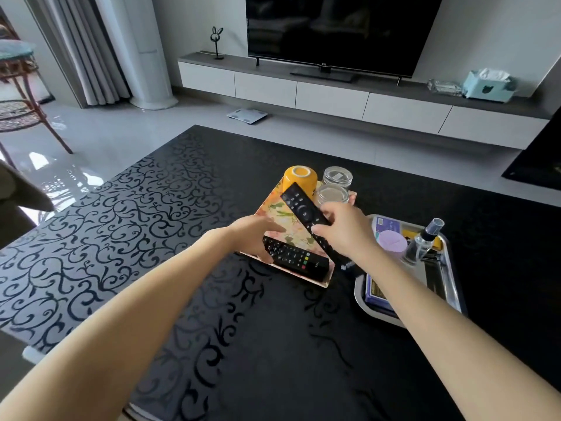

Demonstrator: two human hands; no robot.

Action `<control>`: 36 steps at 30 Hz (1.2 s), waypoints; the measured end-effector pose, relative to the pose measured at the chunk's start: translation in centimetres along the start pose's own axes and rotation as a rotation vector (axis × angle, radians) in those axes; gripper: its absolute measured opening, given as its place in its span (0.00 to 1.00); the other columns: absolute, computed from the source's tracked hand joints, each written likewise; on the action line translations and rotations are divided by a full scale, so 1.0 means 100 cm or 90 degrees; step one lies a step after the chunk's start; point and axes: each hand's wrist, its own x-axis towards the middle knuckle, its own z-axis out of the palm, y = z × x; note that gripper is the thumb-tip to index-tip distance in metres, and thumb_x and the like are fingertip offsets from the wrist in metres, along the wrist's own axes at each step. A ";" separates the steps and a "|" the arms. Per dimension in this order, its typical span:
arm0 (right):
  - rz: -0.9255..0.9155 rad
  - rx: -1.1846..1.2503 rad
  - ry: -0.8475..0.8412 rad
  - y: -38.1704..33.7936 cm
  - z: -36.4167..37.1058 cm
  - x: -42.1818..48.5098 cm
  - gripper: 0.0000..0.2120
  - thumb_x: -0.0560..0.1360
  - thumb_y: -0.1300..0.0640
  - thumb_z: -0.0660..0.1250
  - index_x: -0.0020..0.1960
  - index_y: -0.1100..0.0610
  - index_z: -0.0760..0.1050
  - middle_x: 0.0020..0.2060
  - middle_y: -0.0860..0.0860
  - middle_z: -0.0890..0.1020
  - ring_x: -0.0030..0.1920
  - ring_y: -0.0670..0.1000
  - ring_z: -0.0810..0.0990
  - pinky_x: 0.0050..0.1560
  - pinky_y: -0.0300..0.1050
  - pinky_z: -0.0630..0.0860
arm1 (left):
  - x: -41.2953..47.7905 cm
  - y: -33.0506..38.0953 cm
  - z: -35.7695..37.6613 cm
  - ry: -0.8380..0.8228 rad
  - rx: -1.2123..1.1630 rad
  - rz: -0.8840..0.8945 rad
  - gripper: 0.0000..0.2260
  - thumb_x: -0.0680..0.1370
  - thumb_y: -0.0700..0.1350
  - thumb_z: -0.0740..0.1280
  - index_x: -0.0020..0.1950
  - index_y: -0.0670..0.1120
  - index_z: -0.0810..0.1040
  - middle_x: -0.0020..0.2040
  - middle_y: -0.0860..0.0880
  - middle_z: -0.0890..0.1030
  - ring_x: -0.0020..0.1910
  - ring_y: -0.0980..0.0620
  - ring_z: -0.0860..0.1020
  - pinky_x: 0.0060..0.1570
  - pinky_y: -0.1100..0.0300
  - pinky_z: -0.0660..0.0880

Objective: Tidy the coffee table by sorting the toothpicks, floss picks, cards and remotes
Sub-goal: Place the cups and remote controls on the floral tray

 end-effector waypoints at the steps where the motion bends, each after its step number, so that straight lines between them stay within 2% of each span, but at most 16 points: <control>1: -0.012 -0.043 0.002 -0.006 0.005 0.010 0.16 0.74 0.55 0.69 0.61 0.53 0.76 0.53 0.50 0.81 0.54 0.54 0.79 0.44 0.42 0.69 | -0.003 -0.004 -0.001 0.042 -0.033 -0.021 0.29 0.70 0.50 0.73 0.70 0.52 0.70 0.69 0.52 0.71 0.67 0.51 0.68 0.63 0.60 0.65; 5: -0.049 -0.133 -0.082 -0.026 0.027 0.045 0.17 0.75 0.57 0.68 0.63 0.51 0.75 0.57 0.53 0.80 0.56 0.55 0.78 0.51 0.49 0.76 | -0.018 -0.024 0.002 0.250 -0.135 -0.140 0.15 0.75 0.44 0.66 0.61 0.49 0.78 0.60 0.49 0.77 0.58 0.48 0.75 0.53 0.60 0.70; 7: -0.039 -0.134 -0.168 -0.033 0.036 0.058 0.19 0.75 0.58 0.68 0.65 0.51 0.73 0.60 0.54 0.78 0.57 0.56 0.78 0.53 0.49 0.77 | -0.020 -0.032 0.008 0.322 -0.224 -0.241 0.15 0.76 0.39 0.61 0.60 0.47 0.79 0.59 0.48 0.79 0.55 0.46 0.78 0.53 0.56 0.75; 9: -0.015 -0.113 -0.228 -0.036 0.046 0.069 0.22 0.75 0.59 0.68 0.68 0.53 0.71 0.63 0.55 0.76 0.59 0.56 0.76 0.56 0.48 0.75 | -0.020 -0.039 0.014 0.326 -0.276 -0.309 0.15 0.75 0.35 0.58 0.55 0.46 0.80 0.54 0.46 0.79 0.49 0.44 0.78 0.50 0.55 0.76; 10: 0.002 -0.099 -0.245 -0.036 0.050 0.073 0.23 0.75 0.59 0.68 0.69 0.54 0.70 0.64 0.55 0.75 0.61 0.57 0.75 0.58 0.48 0.75 | -0.019 -0.041 0.018 0.313 -0.276 -0.323 0.14 0.73 0.34 0.58 0.49 0.47 0.79 0.48 0.45 0.77 0.44 0.44 0.76 0.47 0.58 0.75; 12: 0.034 -0.072 -0.272 -0.033 0.057 0.078 0.24 0.75 0.61 0.66 0.70 0.56 0.67 0.66 0.56 0.74 0.64 0.57 0.73 0.61 0.49 0.72 | -0.018 -0.041 0.024 0.281 -0.250 -0.345 0.09 0.71 0.33 0.58 0.41 0.47 0.69 0.42 0.46 0.71 0.39 0.48 0.68 0.42 0.60 0.67; 14: 0.058 -0.077 -0.311 -0.030 0.061 0.080 0.23 0.77 0.64 0.63 0.71 0.59 0.66 0.67 0.57 0.71 0.65 0.58 0.71 0.63 0.48 0.70 | -0.018 -0.041 0.031 0.258 -0.266 -0.358 0.08 0.71 0.33 0.59 0.40 0.45 0.68 0.40 0.46 0.70 0.39 0.48 0.66 0.40 0.60 0.64; 16: 0.069 -0.101 -0.336 -0.028 0.063 0.080 0.22 0.77 0.65 0.59 0.71 0.60 0.66 0.68 0.58 0.70 0.66 0.57 0.70 0.62 0.47 0.69 | -0.017 -0.042 0.037 0.246 -0.313 -0.360 0.08 0.69 0.32 0.58 0.39 0.44 0.71 0.37 0.45 0.72 0.36 0.48 0.68 0.36 0.60 0.65; 18: 0.074 -0.129 -0.337 -0.027 0.065 0.079 0.23 0.76 0.66 0.56 0.71 0.59 0.66 0.69 0.58 0.69 0.66 0.58 0.70 0.62 0.46 0.69 | -0.017 -0.042 0.041 0.258 -0.344 -0.358 0.09 0.67 0.33 0.58 0.39 0.46 0.70 0.36 0.45 0.71 0.35 0.50 0.67 0.37 0.59 0.64; 21: 0.049 -0.237 -0.283 -0.028 0.068 0.070 0.19 0.74 0.65 0.55 0.62 0.61 0.74 0.63 0.58 0.74 0.59 0.58 0.74 0.59 0.49 0.73 | -0.017 -0.040 0.043 0.271 -0.373 -0.370 0.07 0.67 0.33 0.58 0.38 0.45 0.69 0.34 0.44 0.70 0.35 0.49 0.67 0.37 0.57 0.64; 23: 0.028 -0.284 -0.232 -0.029 0.066 0.054 0.12 0.75 0.65 0.56 0.55 0.61 0.74 0.62 0.58 0.74 0.60 0.59 0.73 0.58 0.50 0.72 | -0.017 -0.035 0.040 0.284 -0.376 -0.381 0.06 0.69 0.33 0.58 0.38 0.40 0.74 0.34 0.39 0.71 0.37 0.41 0.70 0.36 0.55 0.68; 25: 0.001 -0.265 -0.145 -0.025 0.059 0.029 0.13 0.75 0.65 0.57 0.57 0.60 0.74 0.62 0.57 0.73 0.62 0.58 0.71 0.58 0.50 0.72 | -0.014 -0.032 0.036 0.299 -0.390 -0.373 0.07 0.70 0.33 0.58 0.41 0.40 0.75 0.40 0.37 0.76 0.44 0.39 0.74 0.43 0.53 0.71; 28: 0.002 -0.164 0.017 -0.003 0.041 -0.018 0.14 0.76 0.63 0.59 0.59 0.57 0.77 0.55 0.53 0.78 0.55 0.56 0.76 0.49 0.48 0.73 | -0.009 -0.025 0.033 0.287 -0.392 -0.346 0.08 0.73 0.34 0.58 0.44 0.39 0.77 0.46 0.40 0.79 0.49 0.41 0.74 0.45 0.57 0.66; 32: 0.080 -0.193 0.110 0.046 0.009 -0.091 0.11 0.79 0.59 0.58 0.44 0.57 0.78 0.40 0.51 0.80 0.40 0.53 0.77 0.37 0.45 0.72 | -0.009 -0.021 0.034 0.281 -0.401 -0.338 0.09 0.73 0.34 0.58 0.46 0.36 0.78 0.42 0.40 0.78 0.46 0.42 0.74 0.42 0.56 0.65; 34: 0.148 -0.226 0.130 0.073 -0.005 -0.119 0.12 0.79 0.57 0.57 0.43 0.56 0.77 0.37 0.50 0.80 0.36 0.51 0.75 0.31 0.42 0.68 | -0.012 -0.023 0.037 0.280 -0.435 -0.341 0.10 0.69 0.34 0.59 0.46 0.37 0.78 0.39 0.43 0.76 0.42 0.44 0.72 0.41 0.56 0.65; 36: 0.226 -0.229 0.181 0.099 -0.020 -0.140 0.10 0.78 0.57 0.58 0.45 0.56 0.77 0.40 0.51 0.80 0.36 0.52 0.76 0.30 0.41 0.65 | -0.015 -0.020 0.041 0.288 -0.448 -0.353 0.14 0.65 0.37 0.60 0.47 0.37 0.79 0.39 0.43 0.77 0.40 0.44 0.72 0.38 0.56 0.66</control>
